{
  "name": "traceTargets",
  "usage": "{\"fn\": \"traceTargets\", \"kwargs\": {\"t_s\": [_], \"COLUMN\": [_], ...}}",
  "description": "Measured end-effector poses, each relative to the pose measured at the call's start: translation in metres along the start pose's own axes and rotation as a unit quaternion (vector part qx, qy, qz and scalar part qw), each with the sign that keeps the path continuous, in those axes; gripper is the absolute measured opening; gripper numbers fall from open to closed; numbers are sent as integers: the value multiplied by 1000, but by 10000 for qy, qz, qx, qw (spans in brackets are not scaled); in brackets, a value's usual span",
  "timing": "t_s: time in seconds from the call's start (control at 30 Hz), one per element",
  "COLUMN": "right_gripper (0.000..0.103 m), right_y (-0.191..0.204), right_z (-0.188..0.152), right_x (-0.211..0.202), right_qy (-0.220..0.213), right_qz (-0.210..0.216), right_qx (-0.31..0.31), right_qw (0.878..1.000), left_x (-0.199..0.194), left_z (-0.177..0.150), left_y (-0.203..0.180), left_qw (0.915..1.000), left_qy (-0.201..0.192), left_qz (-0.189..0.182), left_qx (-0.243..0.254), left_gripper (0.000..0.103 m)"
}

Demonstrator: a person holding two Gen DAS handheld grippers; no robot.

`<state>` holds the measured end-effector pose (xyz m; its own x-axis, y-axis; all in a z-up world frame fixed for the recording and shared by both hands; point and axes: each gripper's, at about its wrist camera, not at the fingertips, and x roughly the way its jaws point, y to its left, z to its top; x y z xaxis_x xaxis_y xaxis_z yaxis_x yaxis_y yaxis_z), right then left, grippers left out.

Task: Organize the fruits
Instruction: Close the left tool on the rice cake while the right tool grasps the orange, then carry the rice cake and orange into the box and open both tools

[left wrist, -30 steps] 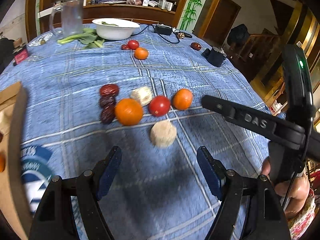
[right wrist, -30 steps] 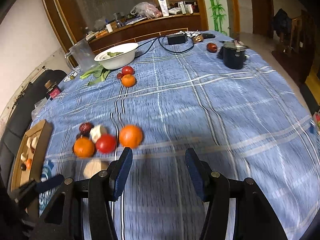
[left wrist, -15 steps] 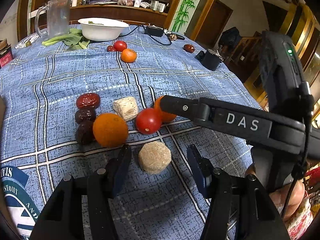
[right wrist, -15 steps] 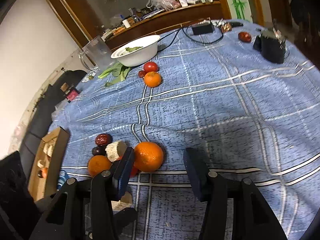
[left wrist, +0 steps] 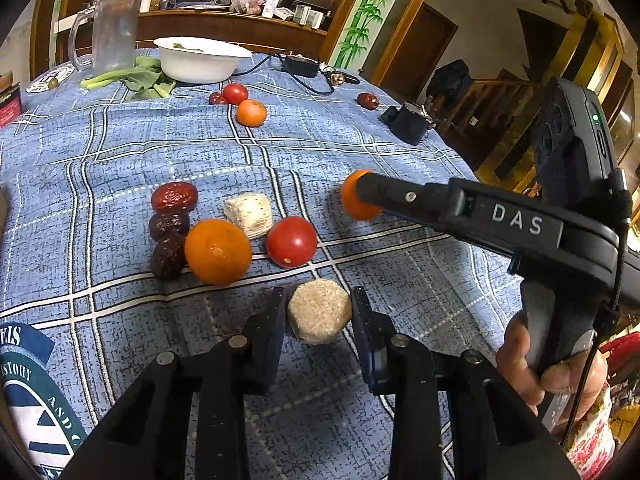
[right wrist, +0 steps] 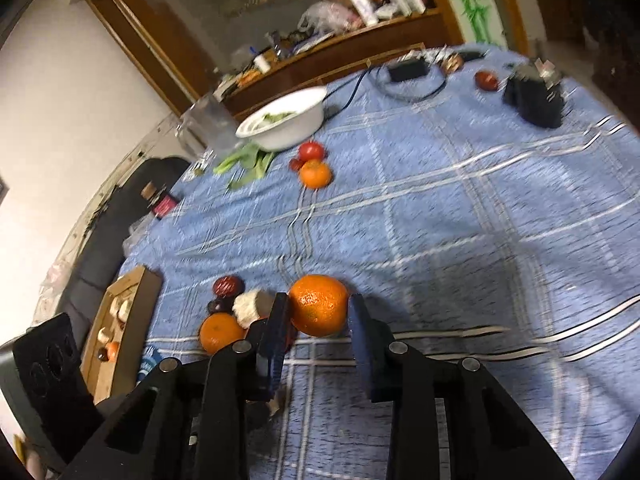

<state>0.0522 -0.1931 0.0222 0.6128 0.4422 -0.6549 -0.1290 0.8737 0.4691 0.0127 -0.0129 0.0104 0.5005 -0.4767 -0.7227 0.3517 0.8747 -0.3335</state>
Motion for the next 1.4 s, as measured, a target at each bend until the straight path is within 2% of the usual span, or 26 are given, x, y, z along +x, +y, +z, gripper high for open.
{"fn": "traceTargets", "kwargs": {"t_s": [0.33, 0.5, 0.67, 0.8, 0.9, 1.07, 1.2, 1.3, 1.4], "right_gripper": [31, 31, 31, 32, 32, 32, 32, 32, 32], "right_y": [-11, -18, -21, -19, -16, 8, 50, 89, 132], "right_z": [2, -2, -19, -34, -44, -51, -57, -61, -67], "right_x": [4, 4, -29, -65, -91, -103, -96, -84, -71], "right_qy": [36, 24, -38, -136, -229, -207, -99, 4, 108], "right_qz": [-184, -293, -298, -543, -642, -713, -681, -494, -285], "right_qx": [145, 411, 662, 615, 656, 449, -33, -367, -708], "right_qw": [9997, 9987, 9974, 9965, 9955, 9962, 9976, 9981, 9970], "left_x": [5, 7, 0, -12, -27, -73, -122, -158, -198], "left_z": [2, 5, 6, 2, -4, -25, -43, -51, -60], "left_y": [0, 9, 16, 18, 19, 40, 71, 98, 129], "left_qw": [10000, 9999, 9998, 9992, 9985, 9950, 9912, 9867, 9812], "left_qy": [1, 44, -74, -212, -394, -675, -866, -1062, -1273], "left_qz": [21, -82, -72, -121, -126, -182, -98, 15, 403], "left_qx": [83, -84, -190, -313, -350, -714, -996, -1227, -1393], "left_gripper": [30, 30, 30, 30, 30, 31, 31, 31, 31]}}
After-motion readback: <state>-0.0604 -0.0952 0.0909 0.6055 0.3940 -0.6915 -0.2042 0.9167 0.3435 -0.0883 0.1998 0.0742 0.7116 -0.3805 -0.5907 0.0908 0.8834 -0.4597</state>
